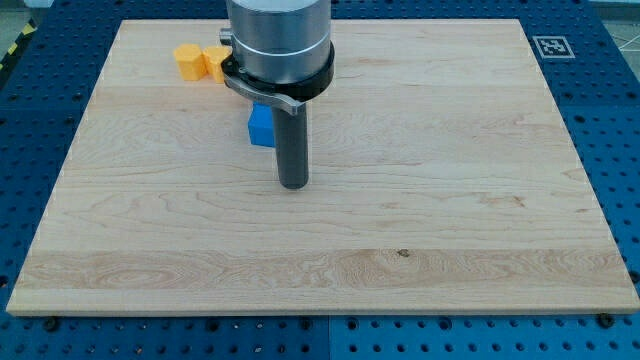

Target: Push the red star towards center left

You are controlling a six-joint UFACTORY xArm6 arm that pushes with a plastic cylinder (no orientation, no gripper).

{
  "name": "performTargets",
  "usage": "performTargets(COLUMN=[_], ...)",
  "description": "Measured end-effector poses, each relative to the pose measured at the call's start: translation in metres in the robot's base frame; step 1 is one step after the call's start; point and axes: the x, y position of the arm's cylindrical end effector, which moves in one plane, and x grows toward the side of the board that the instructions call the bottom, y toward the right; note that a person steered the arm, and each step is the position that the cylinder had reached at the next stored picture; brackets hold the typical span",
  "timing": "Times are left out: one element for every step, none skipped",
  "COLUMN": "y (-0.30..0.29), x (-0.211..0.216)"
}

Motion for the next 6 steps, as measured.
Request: performTargets(y=[0.014,0.086,0.133,0.128,0.095,0.042], x=[0.008,-0.005,-0.054,-0.103,-0.118,-0.125])
